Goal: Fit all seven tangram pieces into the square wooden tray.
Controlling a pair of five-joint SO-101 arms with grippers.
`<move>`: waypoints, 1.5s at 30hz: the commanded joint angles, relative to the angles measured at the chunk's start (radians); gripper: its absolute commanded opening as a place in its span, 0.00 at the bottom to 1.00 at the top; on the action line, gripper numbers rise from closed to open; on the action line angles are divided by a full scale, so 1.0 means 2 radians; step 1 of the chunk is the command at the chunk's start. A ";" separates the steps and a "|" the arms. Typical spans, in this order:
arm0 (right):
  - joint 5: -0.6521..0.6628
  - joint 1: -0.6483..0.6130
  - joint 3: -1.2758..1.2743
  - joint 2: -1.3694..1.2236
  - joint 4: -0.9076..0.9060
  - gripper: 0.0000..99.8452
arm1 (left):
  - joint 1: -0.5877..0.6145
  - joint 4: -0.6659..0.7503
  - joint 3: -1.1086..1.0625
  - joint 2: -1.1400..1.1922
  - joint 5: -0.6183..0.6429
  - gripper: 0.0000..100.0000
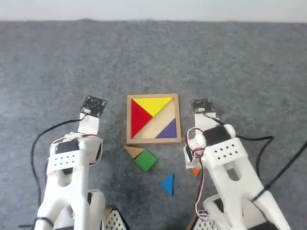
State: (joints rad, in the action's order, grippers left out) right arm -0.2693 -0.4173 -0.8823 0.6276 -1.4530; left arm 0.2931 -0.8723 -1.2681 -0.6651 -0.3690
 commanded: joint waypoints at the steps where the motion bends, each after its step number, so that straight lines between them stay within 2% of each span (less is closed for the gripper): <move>1: -0.038 0.013 0.002 -0.006 0.003 0.29 | 0.003 0.004 -0.002 -0.034 0.000 0.01; 5: -0.088 0.013 -0.005 -0.007 0.043 0.36 | -0.002 0.003 -0.042 -0.120 0.000 0.01; 9: -0.169 0.004 -0.040 -0.007 0.133 0.36 | 0.001 0.003 -0.097 -0.245 0.001 0.01; 15: -0.249 -0.024 -0.078 -0.008 0.236 0.36 | -0.002 -0.051 -0.140 -0.381 -0.002 0.01; 23: -0.261 0.039 -0.049 -0.139 0.240 0.36 | -0.002 -0.068 -0.154 -0.425 -0.002 0.01; 30: -0.262 0.030 -0.016 -0.234 0.254 0.35 | -0.002 -0.067 -0.154 -0.425 -0.003 0.01; 32: -0.262 0.030 -0.015 -0.234 0.254 0.32 | -0.002 -0.067 -0.154 -0.425 -0.003 0.01; 40: -0.257 0.033 -0.005 -0.234 0.253 0.04 | -0.002 -0.067 -0.155 -0.425 -0.003 0.01; 45: -0.257 0.035 0.002 -0.234 0.241 0.02 | 0.000 -0.068 -0.155 -0.425 -0.003 0.01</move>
State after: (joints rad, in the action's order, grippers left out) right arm -0.7772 -0.3360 -0.9329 0.1857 -0.9743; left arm 0.2931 -1.0027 -1.5812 -1.4998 -0.3736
